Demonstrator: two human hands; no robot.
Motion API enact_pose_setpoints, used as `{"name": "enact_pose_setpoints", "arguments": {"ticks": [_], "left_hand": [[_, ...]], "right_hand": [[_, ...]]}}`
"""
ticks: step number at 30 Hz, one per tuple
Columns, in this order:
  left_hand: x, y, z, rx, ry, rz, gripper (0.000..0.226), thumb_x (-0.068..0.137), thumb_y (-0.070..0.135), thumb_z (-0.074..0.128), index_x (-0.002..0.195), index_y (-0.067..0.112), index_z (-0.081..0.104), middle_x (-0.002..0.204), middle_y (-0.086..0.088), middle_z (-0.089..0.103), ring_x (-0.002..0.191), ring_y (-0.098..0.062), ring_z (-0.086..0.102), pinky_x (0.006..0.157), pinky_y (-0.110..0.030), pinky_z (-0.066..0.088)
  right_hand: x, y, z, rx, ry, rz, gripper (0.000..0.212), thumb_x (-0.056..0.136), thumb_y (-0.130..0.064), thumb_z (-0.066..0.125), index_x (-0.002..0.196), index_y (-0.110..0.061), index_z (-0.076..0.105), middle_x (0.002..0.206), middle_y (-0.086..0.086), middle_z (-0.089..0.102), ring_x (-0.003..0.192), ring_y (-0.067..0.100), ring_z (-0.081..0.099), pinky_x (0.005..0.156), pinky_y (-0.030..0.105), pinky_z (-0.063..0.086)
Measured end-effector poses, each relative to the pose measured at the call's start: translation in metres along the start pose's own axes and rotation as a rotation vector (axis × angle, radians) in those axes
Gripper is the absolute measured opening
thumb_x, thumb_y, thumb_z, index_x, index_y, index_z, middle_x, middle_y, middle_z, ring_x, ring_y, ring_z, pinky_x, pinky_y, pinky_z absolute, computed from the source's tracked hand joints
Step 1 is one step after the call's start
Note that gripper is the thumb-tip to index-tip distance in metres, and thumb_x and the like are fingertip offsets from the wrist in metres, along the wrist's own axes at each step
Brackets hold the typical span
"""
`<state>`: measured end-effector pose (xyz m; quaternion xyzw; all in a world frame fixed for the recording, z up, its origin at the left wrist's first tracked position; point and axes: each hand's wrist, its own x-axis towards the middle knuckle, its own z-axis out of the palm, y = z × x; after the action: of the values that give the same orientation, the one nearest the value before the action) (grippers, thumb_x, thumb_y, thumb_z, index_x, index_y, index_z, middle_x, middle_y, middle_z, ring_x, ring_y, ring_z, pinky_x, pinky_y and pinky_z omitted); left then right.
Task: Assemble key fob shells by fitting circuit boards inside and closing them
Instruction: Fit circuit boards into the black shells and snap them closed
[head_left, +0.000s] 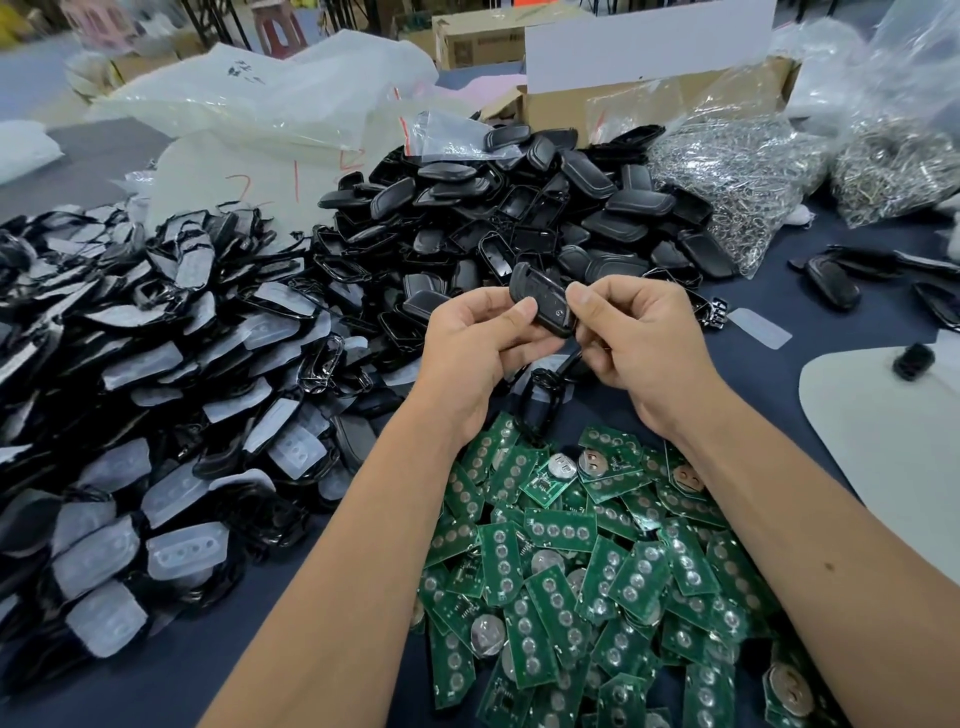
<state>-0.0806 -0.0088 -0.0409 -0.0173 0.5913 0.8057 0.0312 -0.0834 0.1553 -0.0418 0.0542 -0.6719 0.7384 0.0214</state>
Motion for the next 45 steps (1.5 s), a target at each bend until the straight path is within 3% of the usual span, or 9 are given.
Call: {"name": "enact_pose_setpoints", "arguments": {"ticks": [5,11,17,24,28,33,39,42,45], "left_hand": [[-0.001,0.000,0.002,0.004,0.031,0.008,0.017,0.101,-0.005,0.057,0.115,-0.009,0.066,0.106,-0.019,0.076,0.095,-0.029,0.076,0.086,-0.037,0.064],[-0.003,0.001,0.004,0.012,0.029,0.036,0.022,0.100,-0.009,0.057,0.119,-0.001,0.065,0.108,-0.023,0.074,0.096,-0.029,0.076,0.084,-0.037,0.063],[-0.005,-0.001,0.008,0.099,0.062,0.146,0.030,0.097,-0.013,0.058,0.108,0.014,0.055,0.106,-0.024,0.071,0.086,-0.033,0.076,0.078,-0.043,0.064],[-0.008,0.004,0.010,0.145,0.065,0.090,0.021,0.096,-0.011,0.061,0.100,0.007,0.052,0.097,-0.026,0.065,0.081,-0.032,0.076,0.075,-0.042,0.065],[-0.010,0.008,0.026,0.365,0.098,0.092,0.012,0.095,-0.003,0.066,0.090,0.008,0.063,0.090,-0.010,0.066,0.082,-0.020,0.069,0.072,-0.040,0.066],[0.005,0.013,0.073,0.436,0.010,-0.034,0.011,0.092,-0.001,0.069,0.097,0.009,0.070,0.088,-0.005,0.068,0.078,-0.016,0.066,0.067,-0.032,0.064],[0.020,-0.009,0.138,0.404,-0.184,-0.161,0.026,0.091,0.000,0.068,0.110,0.017,0.070,0.104,-0.007,0.069,0.081,-0.019,0.065,0.058,-0.026,0.060],[0.025,-0.025,0.159,0.428,-0.191,-0.147,0.026,0.088,0.000,0.068,0.105,0.020,0.070,0.102,-0.009,0.069,0.073,-0.018,0.068,0.063,-0.031,0.060],[0.025,-0.034,0.165,0.578,-0.159,-0.028,0.025,0.086,0.003,0.067,0.090,0.027,0.070,0.094,-0.002,0.073,0.087,-0.022,0.072,0.078,-0.040,0.063]], "right_hand": [[0.000,0.006,0.000,-0.236,0.004,-0.166,0.022,0.102,-0.025,0.065,0.081,-0.026,0.070,0.060,-0.009,0.060,0.050,0.008,0.051,0.047,0.015,0.037],[0.001,0.008,0.002,-0.342,0.002,-0.235,0.009,0.096,-0.027,0.071,0.104,-0.029,0.074,0.091,-0.008,0.072,0.073,0.013,0.069,0.056,0.016,0.047],[-0.001,0.005,0.001,-0.364,0.027,-0.244,0.009,0.096,-0.015,0.074,0.100,-0.022,0.076,0.086,-0.004,0.075,0.061,0.009,0.067,0.050,0.013,0.046],[0.003,0.006,0.000,-0.433,0.082,-0.263,0.006,0.096,-0.023,0.073,0.095,-0.025,0.079,0.086,-0.011,0.076,0.074,0.009,0.070,0.068,0.029,0.055],[0.009,0.001,-0.006,-0.360,0.230,-0.258,0.007,0.091,-0.023,0.076,0.099,-0.025,0.077,0.096,-0.011,0.076,0.090,0.006,0.071,0.083,0.028,0.058],[0.019,-0.005,-0.033,-0.119,0.544,-0.103,0.029,0.082,-0.032,0.085,0.099,-0.023,0.064,0.085,-0.003,0.067,0.072,0.016,0.061,0.067,0.035,0.055],[0.028,-0.016,-0.088,-0.123,0.798,0.028,0.029,0.086,-0.027,0.080,0.068,-0.018,0.059,0.068,0.001,0.057,0.067,0.020,0.049,0.062,0.039,0.043],[0.029,-0.014,-0.119,-0.295,0.954,0.091,0.029,0.085,-0.036,0.079,0.084,-0.011,0.065,0.091,0.009,0.068,0.078,0.025,0.059,0.075,0.042,0.053],[0.028,-0.012,-0.139,-0.402,1.045,0.166,0.030,0.088,-0.039,0.072,0.101,-0.012,0.071,0.118,0.012,0.070,0.104,0.030,0.065,0.093,0.040,0.054]]}}
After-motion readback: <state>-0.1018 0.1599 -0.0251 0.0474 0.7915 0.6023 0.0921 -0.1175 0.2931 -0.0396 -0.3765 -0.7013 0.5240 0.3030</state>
